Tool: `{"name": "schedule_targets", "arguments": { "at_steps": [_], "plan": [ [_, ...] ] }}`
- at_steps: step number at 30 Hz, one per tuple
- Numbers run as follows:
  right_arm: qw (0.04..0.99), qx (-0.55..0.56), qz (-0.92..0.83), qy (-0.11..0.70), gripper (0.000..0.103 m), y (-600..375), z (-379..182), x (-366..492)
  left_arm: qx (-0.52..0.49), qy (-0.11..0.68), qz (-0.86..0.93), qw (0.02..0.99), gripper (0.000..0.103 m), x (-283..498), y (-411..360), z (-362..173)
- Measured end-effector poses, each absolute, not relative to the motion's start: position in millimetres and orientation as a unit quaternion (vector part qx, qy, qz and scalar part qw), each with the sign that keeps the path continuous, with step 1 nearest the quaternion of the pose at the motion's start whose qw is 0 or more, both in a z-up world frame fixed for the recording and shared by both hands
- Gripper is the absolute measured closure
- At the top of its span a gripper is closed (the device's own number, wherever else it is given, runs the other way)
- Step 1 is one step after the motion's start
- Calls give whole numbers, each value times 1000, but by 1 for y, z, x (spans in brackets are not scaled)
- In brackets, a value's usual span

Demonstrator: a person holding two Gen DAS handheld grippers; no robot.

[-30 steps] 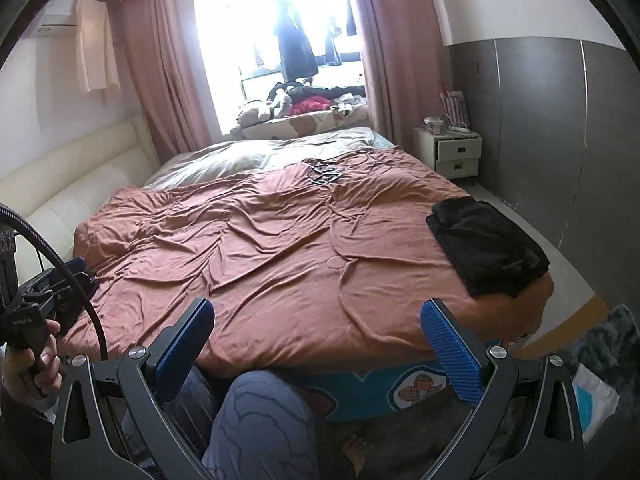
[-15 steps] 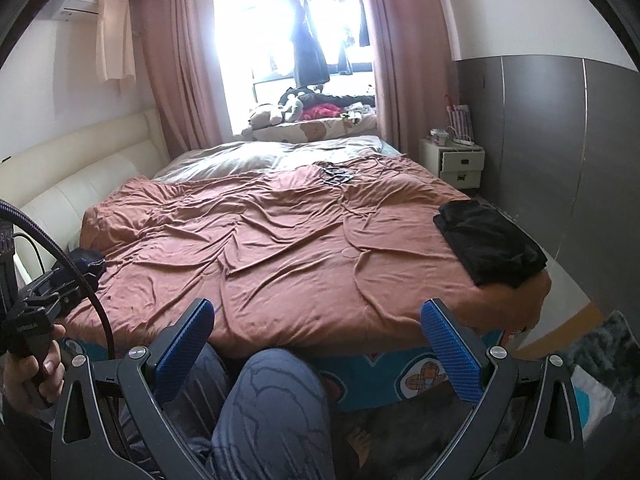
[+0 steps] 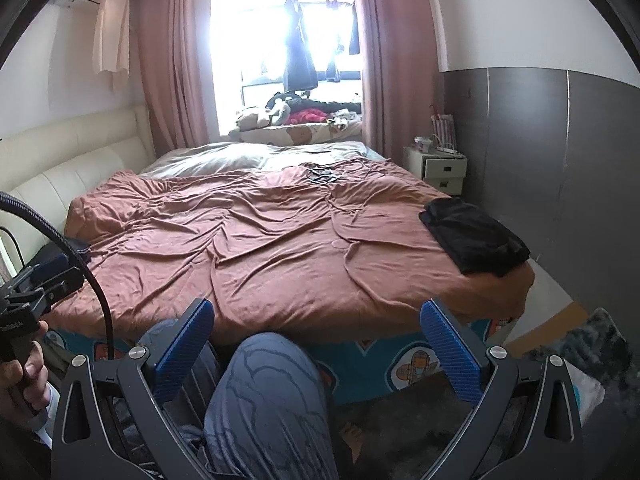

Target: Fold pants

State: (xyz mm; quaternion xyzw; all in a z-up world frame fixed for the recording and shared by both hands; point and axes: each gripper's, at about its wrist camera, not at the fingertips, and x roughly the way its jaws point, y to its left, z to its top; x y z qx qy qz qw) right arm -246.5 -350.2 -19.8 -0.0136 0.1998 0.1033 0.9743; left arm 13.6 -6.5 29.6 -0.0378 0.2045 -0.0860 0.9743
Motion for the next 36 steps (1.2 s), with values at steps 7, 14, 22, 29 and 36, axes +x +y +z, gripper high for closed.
{"name": "schedule_targets", "arguments": {
  "at_steps": [7,14,22,29,36],
  "plan": [
    [974,-7,100,205,0,-345,-28,-244,-31,210,-80,974,1,14,-9,23],
    [971,4,112,212,0,-347,-28,-244,-34,213,-76,973,1,13,-9,20],
    [971,0,108,212,0,-347,-28,-247,-31,212,-73,974,1,11,-10,22],
    [971,0,107,212,0,-347,-28,-247,-27,207,-68,976,0,9,-11,24],
    [971,-3,107,212,0,-346,-29,-248,-26,209,-66,975,1,8,-12,23]
  ]
}}
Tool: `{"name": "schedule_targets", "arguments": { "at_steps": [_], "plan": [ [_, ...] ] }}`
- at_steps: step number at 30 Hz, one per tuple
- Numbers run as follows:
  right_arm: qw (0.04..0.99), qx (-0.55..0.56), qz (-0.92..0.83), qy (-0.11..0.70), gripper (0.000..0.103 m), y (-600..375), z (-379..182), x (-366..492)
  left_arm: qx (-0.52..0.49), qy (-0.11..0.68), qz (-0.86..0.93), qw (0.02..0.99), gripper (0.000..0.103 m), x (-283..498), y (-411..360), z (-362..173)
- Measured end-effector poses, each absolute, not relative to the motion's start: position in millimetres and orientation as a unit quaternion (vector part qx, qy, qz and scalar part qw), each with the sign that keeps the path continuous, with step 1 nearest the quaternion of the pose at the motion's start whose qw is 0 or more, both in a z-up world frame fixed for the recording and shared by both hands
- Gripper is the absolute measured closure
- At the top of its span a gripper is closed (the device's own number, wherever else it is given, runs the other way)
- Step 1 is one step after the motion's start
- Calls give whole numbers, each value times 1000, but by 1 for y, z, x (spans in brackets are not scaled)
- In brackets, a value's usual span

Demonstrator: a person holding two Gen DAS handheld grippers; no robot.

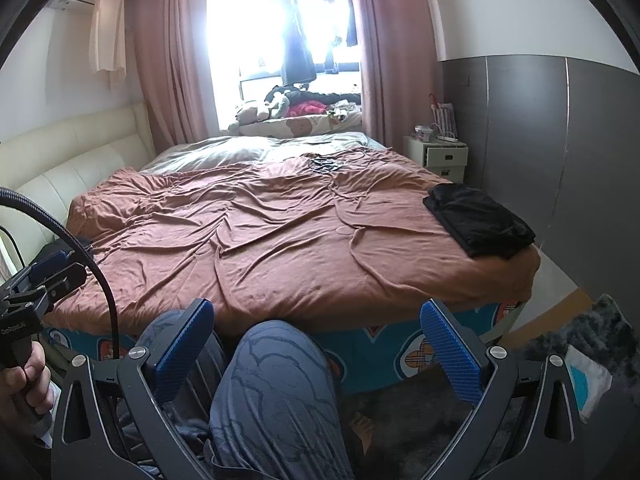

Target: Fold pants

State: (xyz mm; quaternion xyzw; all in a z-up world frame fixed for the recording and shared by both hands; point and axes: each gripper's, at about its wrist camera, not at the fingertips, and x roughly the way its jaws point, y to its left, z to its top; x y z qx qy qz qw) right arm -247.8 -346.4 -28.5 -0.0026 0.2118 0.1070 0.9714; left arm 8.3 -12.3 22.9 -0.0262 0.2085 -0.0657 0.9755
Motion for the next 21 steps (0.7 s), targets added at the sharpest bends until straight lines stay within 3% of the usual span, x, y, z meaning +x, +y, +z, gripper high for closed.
{"name": "schedule_targets", "arguments": {
  "at_steps": [21],
  "plan": [
    [971,-5,108,213,0,-350,-28,-245,-29,210,-63,975,1,8,-10,25]
  ]
}}
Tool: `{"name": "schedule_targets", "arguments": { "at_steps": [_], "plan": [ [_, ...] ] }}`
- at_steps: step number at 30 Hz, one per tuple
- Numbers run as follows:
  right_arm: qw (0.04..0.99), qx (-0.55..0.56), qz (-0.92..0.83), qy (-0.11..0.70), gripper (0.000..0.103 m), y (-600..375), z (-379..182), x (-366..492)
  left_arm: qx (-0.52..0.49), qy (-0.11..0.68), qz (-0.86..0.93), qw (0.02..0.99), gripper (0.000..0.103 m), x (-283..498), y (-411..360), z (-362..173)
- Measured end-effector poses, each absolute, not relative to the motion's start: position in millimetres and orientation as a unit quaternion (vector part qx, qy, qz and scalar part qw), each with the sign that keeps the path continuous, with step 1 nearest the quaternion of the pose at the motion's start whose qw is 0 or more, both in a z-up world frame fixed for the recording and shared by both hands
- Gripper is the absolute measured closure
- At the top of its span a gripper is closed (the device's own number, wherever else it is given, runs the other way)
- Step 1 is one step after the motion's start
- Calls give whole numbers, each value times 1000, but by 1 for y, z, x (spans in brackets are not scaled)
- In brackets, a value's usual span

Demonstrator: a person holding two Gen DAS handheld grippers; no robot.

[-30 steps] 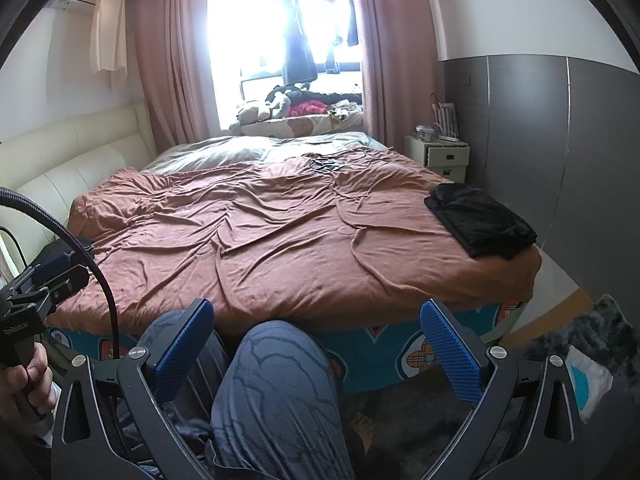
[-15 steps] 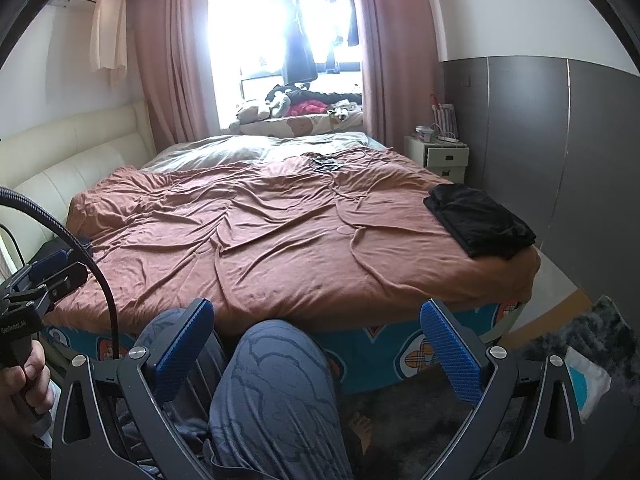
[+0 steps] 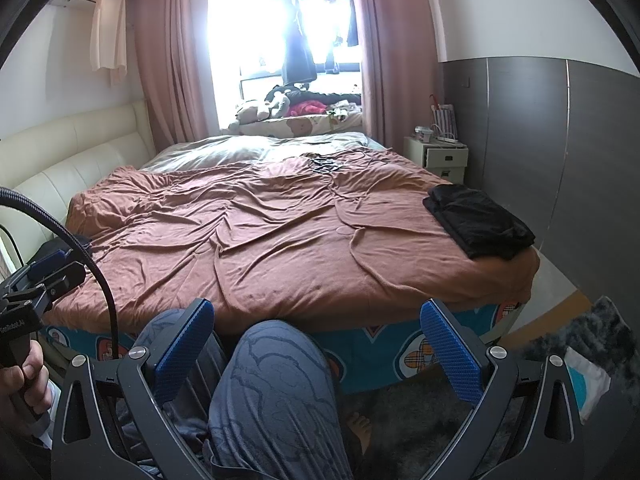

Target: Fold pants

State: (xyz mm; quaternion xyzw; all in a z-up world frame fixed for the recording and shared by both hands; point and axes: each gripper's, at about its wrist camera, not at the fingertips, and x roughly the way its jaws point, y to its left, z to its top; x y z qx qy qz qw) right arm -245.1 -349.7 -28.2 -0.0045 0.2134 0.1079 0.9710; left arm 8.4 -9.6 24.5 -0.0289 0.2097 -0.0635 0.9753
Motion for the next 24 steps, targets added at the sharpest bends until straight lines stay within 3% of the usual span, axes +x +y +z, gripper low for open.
{"name": "schedule_targets", "arguments": {
  "at_steps": [24],
  "plan": [
    [971,-8,109,214,0,-356,-27,-242,-28,207,-63,976,1,8,-8,23]
  ]
}}
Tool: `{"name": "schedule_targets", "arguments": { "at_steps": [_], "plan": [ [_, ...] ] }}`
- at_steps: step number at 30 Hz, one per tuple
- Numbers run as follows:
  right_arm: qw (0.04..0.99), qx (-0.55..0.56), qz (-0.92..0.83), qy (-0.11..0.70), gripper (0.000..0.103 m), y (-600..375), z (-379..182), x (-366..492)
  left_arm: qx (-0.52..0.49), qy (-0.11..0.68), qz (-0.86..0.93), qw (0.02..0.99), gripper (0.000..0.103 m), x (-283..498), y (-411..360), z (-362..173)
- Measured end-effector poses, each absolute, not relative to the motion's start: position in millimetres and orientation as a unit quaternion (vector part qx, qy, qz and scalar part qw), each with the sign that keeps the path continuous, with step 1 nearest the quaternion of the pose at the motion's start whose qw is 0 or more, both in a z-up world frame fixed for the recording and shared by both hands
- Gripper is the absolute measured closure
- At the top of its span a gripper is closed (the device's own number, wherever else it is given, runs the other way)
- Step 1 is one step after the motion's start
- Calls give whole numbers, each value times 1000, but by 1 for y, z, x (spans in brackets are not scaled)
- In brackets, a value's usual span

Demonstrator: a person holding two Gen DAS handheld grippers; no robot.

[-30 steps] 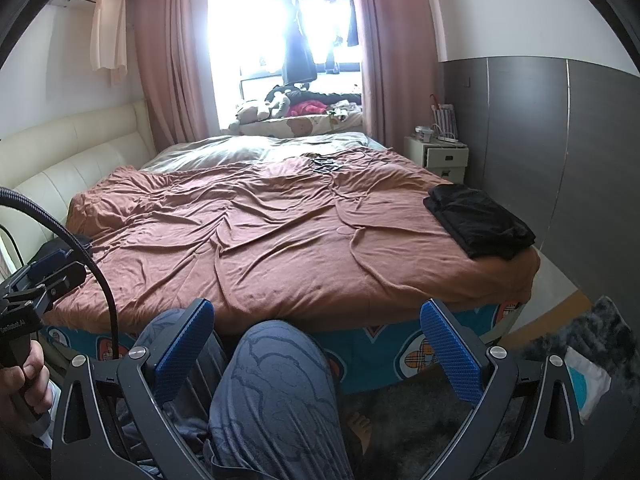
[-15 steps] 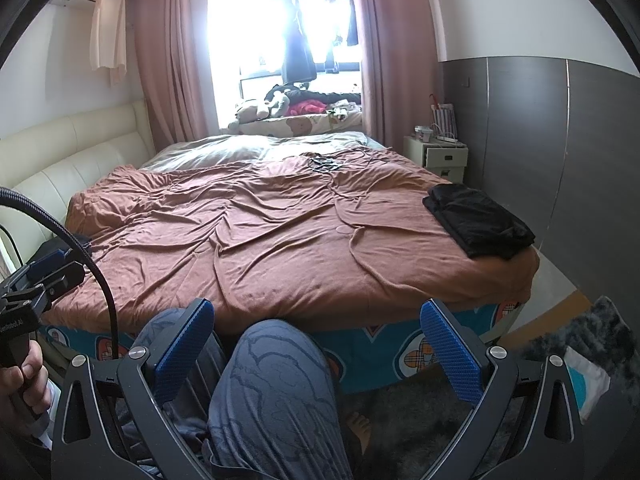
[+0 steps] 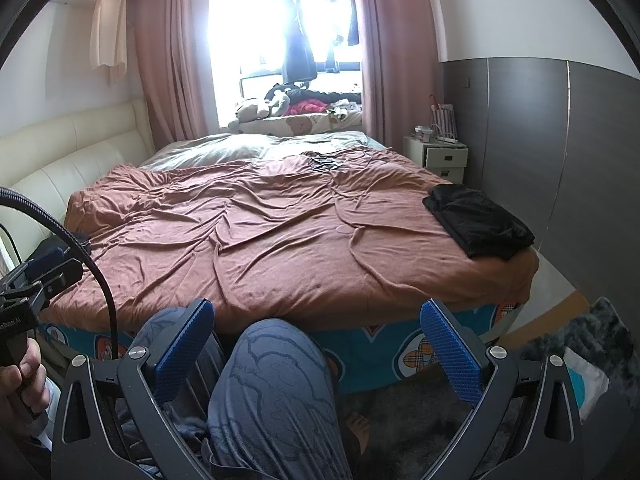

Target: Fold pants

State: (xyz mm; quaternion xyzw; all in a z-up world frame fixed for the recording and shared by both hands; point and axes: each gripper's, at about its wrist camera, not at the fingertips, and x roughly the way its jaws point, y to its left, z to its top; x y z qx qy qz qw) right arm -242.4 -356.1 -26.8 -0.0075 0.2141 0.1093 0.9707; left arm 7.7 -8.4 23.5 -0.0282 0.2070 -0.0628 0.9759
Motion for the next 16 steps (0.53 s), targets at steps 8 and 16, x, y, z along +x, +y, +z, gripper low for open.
{"name": "schedule_targets", "arguments": {
  "at_steps": [8,16],
  "plan": [
    [971,-8,110,214,0,-358,-27,-242,-29,204,-65,976,1,6,-10,24],
    [971,-4,117,207,0,-361,-23,-246,-25,188,-50,981,1,-10,-8,32]
  ]
}}
